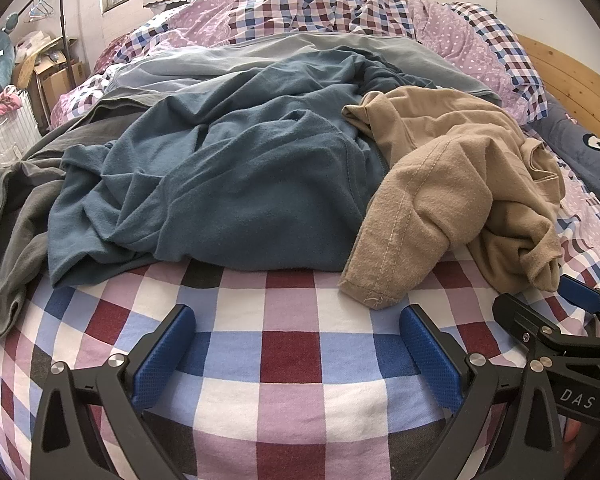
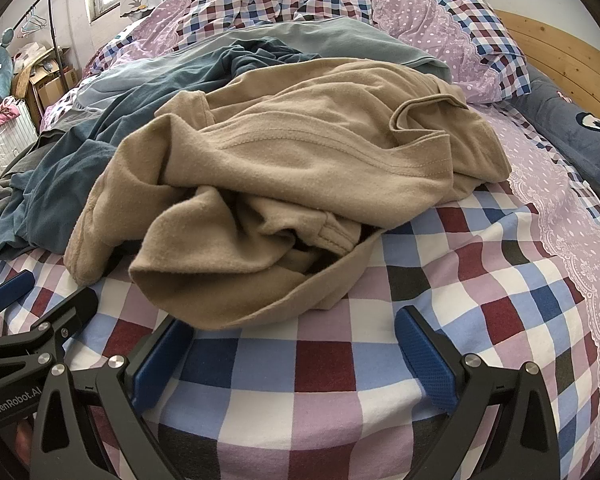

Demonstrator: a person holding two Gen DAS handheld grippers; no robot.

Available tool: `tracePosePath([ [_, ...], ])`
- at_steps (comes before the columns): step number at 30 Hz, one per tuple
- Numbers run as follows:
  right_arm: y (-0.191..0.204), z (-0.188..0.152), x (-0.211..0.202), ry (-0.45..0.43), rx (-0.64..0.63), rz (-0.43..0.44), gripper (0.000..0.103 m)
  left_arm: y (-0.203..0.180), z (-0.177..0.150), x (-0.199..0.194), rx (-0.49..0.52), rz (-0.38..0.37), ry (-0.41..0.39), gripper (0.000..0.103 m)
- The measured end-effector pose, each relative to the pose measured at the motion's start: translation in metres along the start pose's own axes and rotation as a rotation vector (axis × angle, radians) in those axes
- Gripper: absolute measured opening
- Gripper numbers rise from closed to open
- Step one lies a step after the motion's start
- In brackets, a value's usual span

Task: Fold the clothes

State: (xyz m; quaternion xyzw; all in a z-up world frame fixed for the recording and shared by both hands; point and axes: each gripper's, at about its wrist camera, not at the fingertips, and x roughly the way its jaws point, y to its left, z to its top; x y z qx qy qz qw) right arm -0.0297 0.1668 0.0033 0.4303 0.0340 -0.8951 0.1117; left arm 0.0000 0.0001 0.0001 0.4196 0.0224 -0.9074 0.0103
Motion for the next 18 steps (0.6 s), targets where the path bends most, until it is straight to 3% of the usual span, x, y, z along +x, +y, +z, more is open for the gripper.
tracePosePath([
  [18, 0.0004, -0.0017, -0.0012, 0.001, -0.001, -0.001, 0.103, -0.0016, -0.0001, -0.0021, 0.000, 0.010, 0.001, 0.103],
])
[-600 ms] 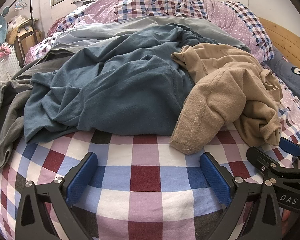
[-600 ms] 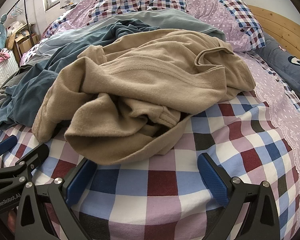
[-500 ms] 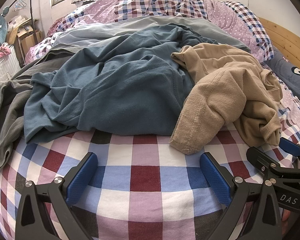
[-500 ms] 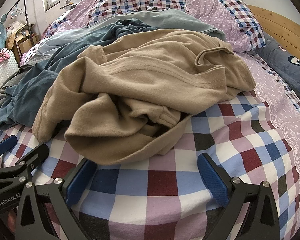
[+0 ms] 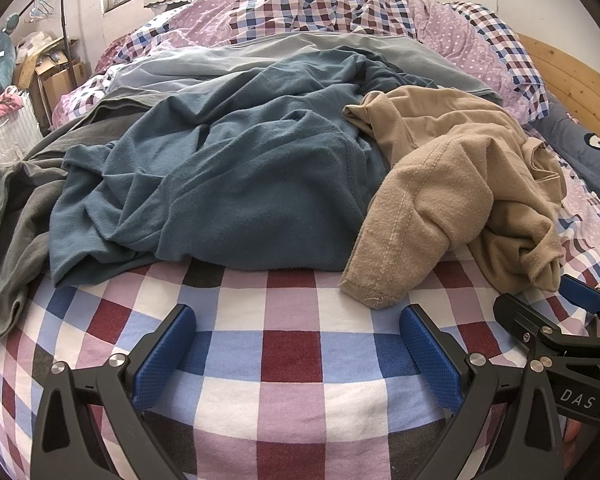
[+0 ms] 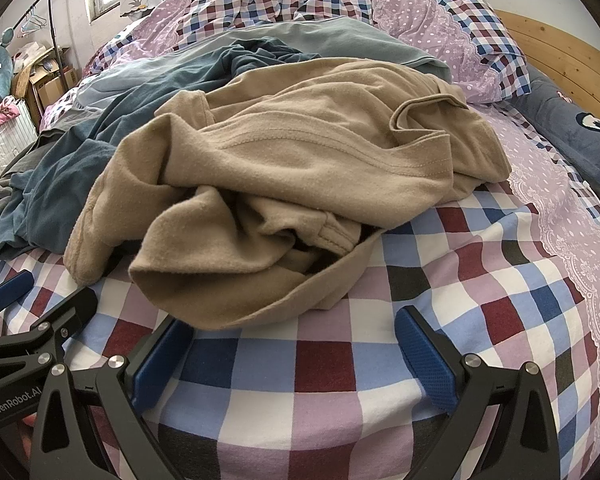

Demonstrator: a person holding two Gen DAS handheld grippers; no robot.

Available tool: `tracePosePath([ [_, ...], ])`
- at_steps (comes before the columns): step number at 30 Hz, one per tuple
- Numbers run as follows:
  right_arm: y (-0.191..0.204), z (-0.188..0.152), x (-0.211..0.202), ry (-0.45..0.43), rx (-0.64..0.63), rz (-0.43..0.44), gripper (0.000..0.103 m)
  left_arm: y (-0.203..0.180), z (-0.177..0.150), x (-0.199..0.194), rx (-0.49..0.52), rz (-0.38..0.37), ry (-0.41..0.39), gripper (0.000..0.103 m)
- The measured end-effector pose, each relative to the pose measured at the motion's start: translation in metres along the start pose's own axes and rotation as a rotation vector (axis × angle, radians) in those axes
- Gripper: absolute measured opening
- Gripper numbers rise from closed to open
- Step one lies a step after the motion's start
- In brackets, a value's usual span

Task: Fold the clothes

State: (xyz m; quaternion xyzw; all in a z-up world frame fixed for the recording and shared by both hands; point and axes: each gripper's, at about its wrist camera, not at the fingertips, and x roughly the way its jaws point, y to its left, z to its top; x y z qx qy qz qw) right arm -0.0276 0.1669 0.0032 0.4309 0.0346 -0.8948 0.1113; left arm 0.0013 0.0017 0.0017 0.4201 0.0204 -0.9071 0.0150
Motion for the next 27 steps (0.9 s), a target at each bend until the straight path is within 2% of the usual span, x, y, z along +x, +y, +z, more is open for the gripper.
tracePosePath([
  [27, -0.0046, 0.0022, 0.0007, 0.003, 0.001, 0.020, 0.103, 0.0008, -0.0003, 0.0018, -0.011, 0.016, 0.000, 0.103],
])
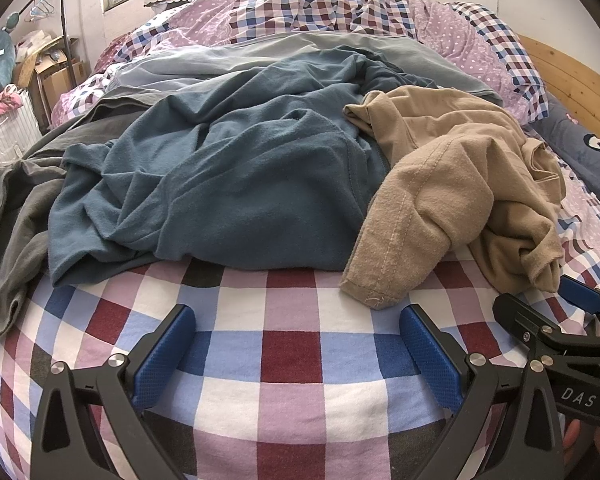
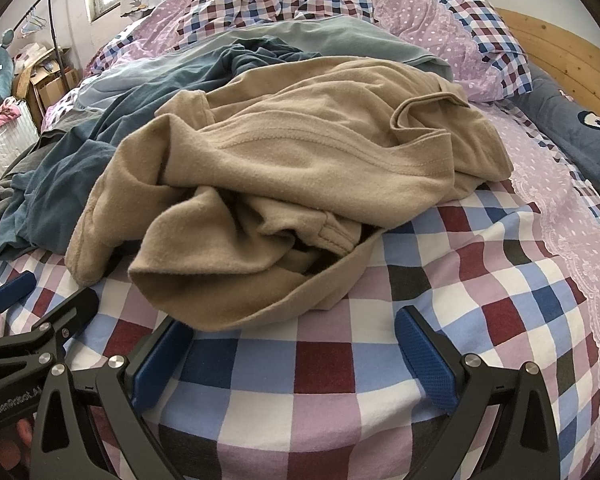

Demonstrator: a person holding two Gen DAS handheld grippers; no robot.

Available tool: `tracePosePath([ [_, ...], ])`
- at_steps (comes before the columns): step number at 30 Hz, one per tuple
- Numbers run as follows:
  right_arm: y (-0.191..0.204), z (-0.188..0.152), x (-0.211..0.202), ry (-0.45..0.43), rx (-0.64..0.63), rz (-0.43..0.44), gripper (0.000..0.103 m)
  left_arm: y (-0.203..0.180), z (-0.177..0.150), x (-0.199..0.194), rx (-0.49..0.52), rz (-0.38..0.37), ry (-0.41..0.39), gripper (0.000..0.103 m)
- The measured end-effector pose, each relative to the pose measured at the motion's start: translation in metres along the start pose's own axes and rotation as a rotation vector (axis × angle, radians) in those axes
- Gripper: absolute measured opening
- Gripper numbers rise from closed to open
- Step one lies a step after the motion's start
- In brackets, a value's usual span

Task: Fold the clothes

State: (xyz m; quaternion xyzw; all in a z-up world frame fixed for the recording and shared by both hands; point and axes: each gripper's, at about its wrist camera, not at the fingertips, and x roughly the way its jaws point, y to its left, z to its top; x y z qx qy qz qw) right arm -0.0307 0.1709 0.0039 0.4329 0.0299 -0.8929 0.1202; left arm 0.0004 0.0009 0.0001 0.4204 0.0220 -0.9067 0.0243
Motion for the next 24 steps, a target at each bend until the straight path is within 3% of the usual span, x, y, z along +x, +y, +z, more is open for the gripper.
tracePosePath([
  [9, -0.010, -0.002, -0.010, -0.018, 0.023, 0.067, 0.103, 0.002, 0.001, -0.004, -0.013, -0.019, -0.011, 0.103],
  [14, -0.019, -0.001, -0.018, -0.037, 0.060, 0.092, 0.103, -0.011, 0.001, -0.017, 0.048, -0.102, -0.070, 0.092],
  [16, -0.024, -0.001, -0.023, -0.051, 0.080, 0.096, 0.103, -0.018, 0.000, -0.024, 0.083, -0.127, -0.101, 0.092],
  [20, -0.034, 0.000, -0.032, -0.080, 0.106, 0.098, 0.094, -0.022, 0.003, -0.030, 0.096, -0.170, -0.136, 0.092],
  [24, -0.042, 0.004, -0.033, -0.080, 0.131, 0.099, 0.086, -0.009, 0.008, -0.029, 0.025, -0.261, -0.139, 0.092],
])
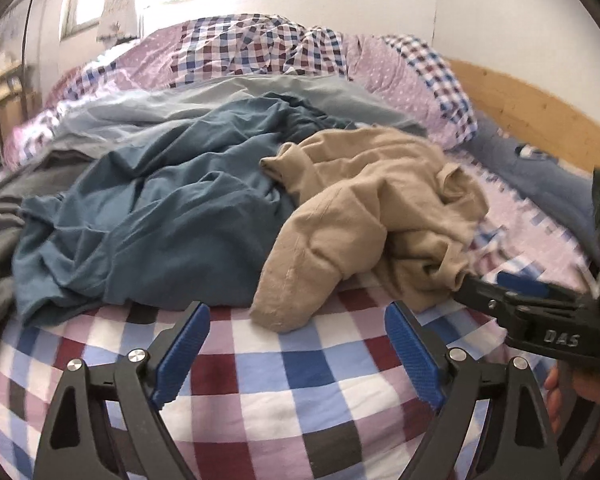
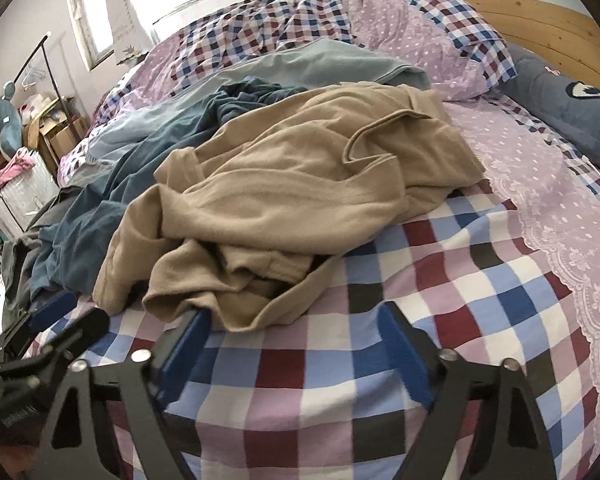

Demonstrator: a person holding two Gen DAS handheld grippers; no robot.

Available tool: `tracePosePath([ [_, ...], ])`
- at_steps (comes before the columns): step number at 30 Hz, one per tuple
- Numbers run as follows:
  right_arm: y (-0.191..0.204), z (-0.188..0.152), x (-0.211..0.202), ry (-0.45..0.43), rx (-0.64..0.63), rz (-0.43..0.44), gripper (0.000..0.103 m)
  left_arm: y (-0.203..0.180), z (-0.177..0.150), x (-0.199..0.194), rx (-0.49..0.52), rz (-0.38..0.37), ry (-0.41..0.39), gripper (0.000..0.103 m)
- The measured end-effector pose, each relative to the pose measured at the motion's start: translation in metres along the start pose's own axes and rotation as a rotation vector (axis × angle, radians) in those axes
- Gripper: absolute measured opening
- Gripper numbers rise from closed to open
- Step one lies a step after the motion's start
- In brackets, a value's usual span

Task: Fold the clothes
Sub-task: 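Reach the left gripper to the beige shirt edge and close on it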

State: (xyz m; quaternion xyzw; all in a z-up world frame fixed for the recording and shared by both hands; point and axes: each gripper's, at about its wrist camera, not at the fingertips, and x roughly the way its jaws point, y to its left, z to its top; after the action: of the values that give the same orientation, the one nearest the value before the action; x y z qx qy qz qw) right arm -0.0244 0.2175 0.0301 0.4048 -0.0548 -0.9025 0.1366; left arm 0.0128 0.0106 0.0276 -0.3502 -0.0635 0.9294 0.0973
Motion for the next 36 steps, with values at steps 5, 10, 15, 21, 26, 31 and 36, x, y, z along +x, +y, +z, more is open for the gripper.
tracePosePath([
  [5, -0.007, 0.003, -0.005, -0.014, 0.022, 0.018, 0.085, 0.021, 0.007, -0.001, -0.118, -0.131, -0.025, 0.092],
  [10, -0.013, 0.006, -0.009, -0.025, 0.040, 0.032, 0.085, 0.016, 0.010, 0.003, -0.116, -0.200, -0.017, 0.092],
  [15, -0.019, 0.007, -0.012, -0.030, 0.056, 0.043, 0.085, 0.015, 0.011, 0.011, -0.144, -0.219, 0.002, 0.092],
  [21, -0.026, 0.007, -0.013, -0.027, 0.072, 0.047, 0.085, 0.023, 0.017, 0.014, -0.178, -0.222, -0.009, 0.092],
  [26, -0.030, 0.006, -0.015, -0.029, 0.077, 0.045, 0.085, 0.022, 0.016, 0.025, -0.204, -0.233, 0.040, 0.083],
  [31, -0.031, 0.006, -0.015, -0.026, 0.079, 0.046, 0.085, 0.024, 0.013, 0.030, -0.261, -0.258, 0.080, 0.066],
  [36, -0.028, 0.005, -0.014, -0.022, 0.067, 0.052, 0.085, 0.035, 0.010, 0.032, -0.361, -0.290, 0.096, 0.033],
])
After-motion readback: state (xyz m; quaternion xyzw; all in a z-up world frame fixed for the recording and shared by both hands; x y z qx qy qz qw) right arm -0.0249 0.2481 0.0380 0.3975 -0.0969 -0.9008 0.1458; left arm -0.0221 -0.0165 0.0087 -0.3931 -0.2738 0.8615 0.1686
